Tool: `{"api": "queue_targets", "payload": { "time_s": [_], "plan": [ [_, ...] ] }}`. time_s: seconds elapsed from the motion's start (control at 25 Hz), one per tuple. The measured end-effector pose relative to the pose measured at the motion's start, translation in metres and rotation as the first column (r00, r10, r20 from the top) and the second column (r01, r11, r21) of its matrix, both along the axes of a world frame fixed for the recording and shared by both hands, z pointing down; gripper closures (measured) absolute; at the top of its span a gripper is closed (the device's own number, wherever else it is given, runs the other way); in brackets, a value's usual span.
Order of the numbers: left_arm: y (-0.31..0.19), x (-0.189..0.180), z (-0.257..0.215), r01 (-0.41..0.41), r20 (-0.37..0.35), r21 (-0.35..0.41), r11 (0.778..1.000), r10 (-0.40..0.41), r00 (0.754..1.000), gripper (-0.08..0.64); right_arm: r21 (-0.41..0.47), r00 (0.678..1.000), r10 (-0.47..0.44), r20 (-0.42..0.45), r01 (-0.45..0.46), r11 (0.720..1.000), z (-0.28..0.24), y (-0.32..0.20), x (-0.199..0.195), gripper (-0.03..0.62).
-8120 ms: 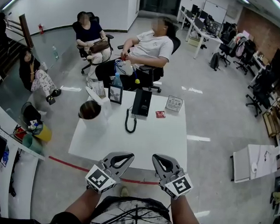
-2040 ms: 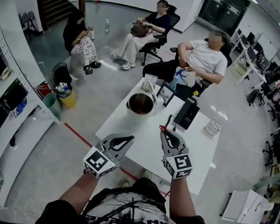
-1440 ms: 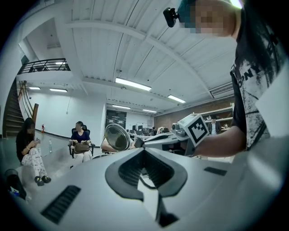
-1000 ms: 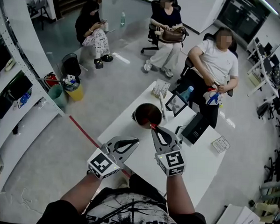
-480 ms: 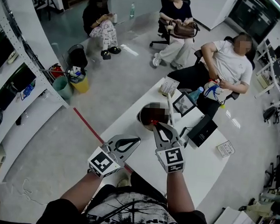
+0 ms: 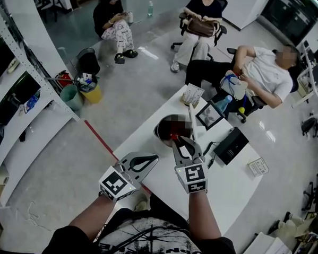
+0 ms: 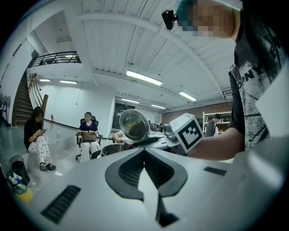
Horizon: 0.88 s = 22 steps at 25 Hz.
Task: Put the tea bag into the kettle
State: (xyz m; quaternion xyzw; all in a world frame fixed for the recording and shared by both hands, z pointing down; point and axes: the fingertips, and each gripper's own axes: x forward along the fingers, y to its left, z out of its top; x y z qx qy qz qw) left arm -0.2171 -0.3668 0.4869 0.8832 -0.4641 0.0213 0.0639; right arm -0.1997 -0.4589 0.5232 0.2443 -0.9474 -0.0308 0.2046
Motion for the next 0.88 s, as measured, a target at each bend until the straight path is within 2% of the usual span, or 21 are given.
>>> {"api": "queue_targets", "payload": {
  "time_s": [0.12,0.44,0.68,0.88],
  "plan": [
    [0.000,0.003,0.001,0.000,0.005,-0.002,1.000,0.000,1.000,0.552,-0.020,1.000,0.013,0.012,-0.013,1.000,0.001,-0.002,0.003,0.486],
    [0.005,0.005,-0.004,-0.007,0.012,-0.004,1.000,0.007,1.000,0.552,-0.027,1.000,0.016,0.025,-0.016,1.000,-0.002,0.003,0.002,0.428],
    [0.007,0.003,-0.006,-0.005,0.021,0.004,1.000,0.005,1.000,0.552,-0.023,1.000,0.003,0.031,-0.003,1.000,-0.003,0.005,0.000,0.422],
    [0.010,0.006,-0.007,-0.002,0.025,0.008,1.000,0.002,1.000,0.552,0.018,0.998,-0.009,0.057,0.008,1.000,-0.011,0.012,0.005,0.423]
  ]
}}
